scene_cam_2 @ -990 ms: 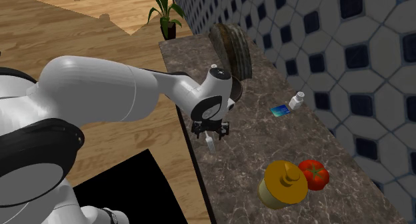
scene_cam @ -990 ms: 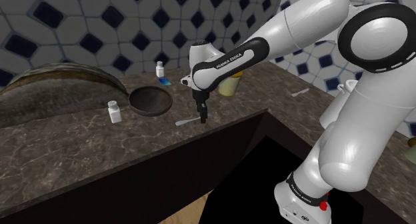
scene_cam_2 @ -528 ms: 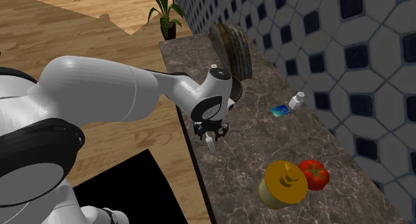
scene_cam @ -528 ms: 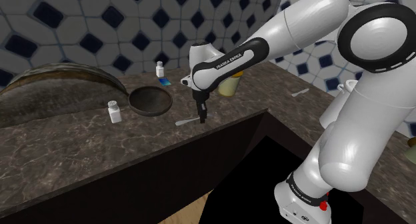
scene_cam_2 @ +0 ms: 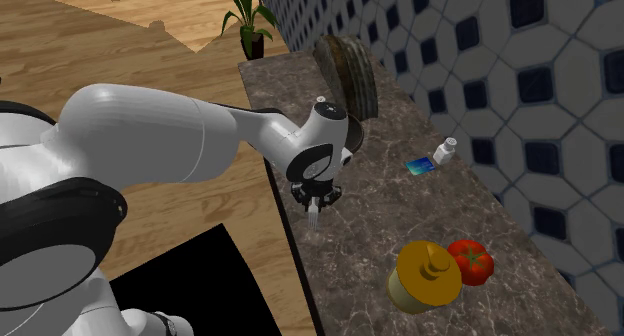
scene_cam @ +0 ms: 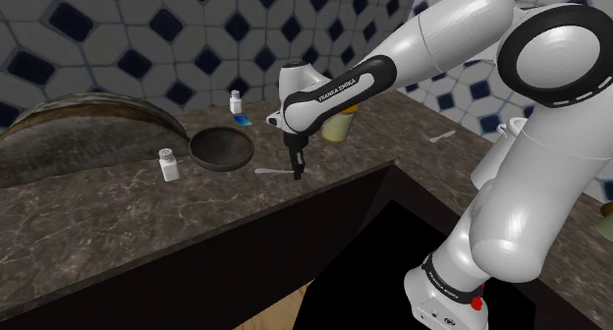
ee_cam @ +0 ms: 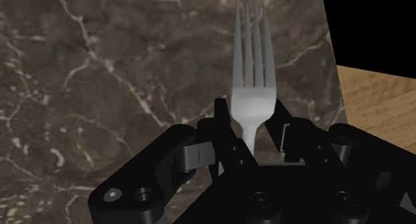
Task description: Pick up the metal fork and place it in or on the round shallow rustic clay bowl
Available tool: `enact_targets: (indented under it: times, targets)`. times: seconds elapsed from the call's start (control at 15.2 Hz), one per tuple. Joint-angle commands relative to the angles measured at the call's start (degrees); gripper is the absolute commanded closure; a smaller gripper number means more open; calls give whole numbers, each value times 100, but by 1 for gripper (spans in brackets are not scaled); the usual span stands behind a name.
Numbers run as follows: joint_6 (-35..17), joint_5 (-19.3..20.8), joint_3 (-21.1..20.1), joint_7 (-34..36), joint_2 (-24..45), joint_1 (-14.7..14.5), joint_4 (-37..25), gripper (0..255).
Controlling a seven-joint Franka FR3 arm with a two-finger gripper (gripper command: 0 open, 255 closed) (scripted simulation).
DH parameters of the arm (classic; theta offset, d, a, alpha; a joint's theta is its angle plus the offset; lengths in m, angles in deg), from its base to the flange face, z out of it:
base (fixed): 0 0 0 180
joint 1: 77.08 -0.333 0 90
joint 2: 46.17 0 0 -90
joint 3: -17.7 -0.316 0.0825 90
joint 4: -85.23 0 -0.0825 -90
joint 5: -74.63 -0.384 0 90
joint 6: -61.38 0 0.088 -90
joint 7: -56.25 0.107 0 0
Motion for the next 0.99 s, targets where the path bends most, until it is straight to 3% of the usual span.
enact_targets:
  times: [0.0,0.92]
  targets:
    - [-4,0,0,2,2,-1,3,255]
    - [1022,-31,-5,-32,-614,0,-408,255]
